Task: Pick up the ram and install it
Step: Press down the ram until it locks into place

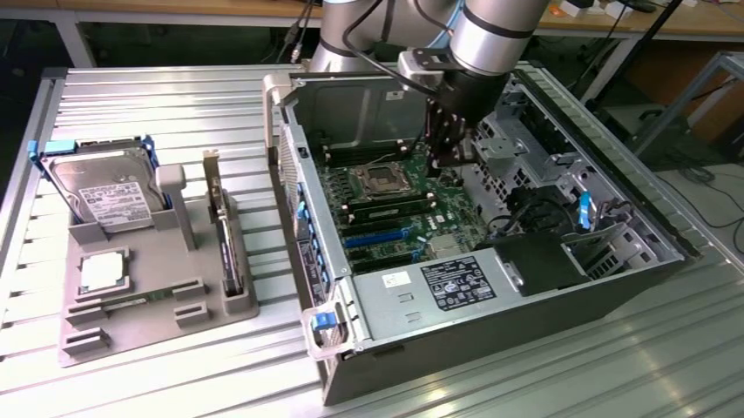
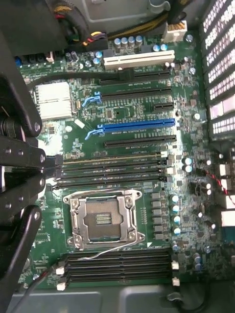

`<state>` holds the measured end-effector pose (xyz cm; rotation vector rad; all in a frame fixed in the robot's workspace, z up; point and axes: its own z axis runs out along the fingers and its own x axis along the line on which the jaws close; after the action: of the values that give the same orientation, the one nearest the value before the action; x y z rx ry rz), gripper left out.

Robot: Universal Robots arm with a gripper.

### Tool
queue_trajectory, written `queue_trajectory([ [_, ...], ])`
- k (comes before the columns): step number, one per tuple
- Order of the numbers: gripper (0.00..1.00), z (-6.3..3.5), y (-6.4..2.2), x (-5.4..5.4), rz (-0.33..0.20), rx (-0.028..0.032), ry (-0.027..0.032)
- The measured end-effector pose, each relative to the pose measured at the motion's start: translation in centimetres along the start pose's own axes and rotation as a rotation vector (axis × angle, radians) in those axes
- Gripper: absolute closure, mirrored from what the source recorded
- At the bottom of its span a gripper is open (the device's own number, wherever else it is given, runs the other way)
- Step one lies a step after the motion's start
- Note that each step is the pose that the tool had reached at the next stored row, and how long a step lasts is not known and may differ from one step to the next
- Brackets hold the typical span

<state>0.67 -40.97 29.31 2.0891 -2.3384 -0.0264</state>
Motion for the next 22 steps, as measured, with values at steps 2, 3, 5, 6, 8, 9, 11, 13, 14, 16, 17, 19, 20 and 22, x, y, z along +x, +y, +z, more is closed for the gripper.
queue_trajectory([
  [2,0.89,0.0,0.0,0.0,0.038,0.0002,-0.0006],
  [3,0.89,0.0,0.0,0.0,0.063,0.0004,-0.0011],
  [5,0.89,0.0,0.0,0.0,0.124,0.0008,-0.002],
  [6,0.89,0.0,0.0,0.0,0.149,0.001,-0.0025],
  [8,0.89,0.0,0.0,0.0,0.19,0.0013,-0.0031],
  [9,0.89,0.0,0.0,0.0,0.207,0.0014,-0.0034],
  [11,0.89,0.0,0.0,0.0,0.234,0.0016,-0.0039],
  [13,0.89,0.0,0.0,0.0,0.287,0.0019,-0.0047],
  [14,0.89,0.0,0.0,0.0,0.299,0.0021,-0.005],
  [16,0.89,0.0,0.0,0.0,0.33,0.0023,-0.0054],
  [17,0.89,0.0,0.0,0.0,0.34,0.0023,-0.0056],
  [19,0.89,0.0,0.0,0.0,0.371,0.0025,-0.006],
  [20,0.89,0.0,0.0,0.0,0.395,0.0027,-0.0065],
  [22,0.89,0.0,0.0,0.0,0.434,0.003,-0.0072],
])
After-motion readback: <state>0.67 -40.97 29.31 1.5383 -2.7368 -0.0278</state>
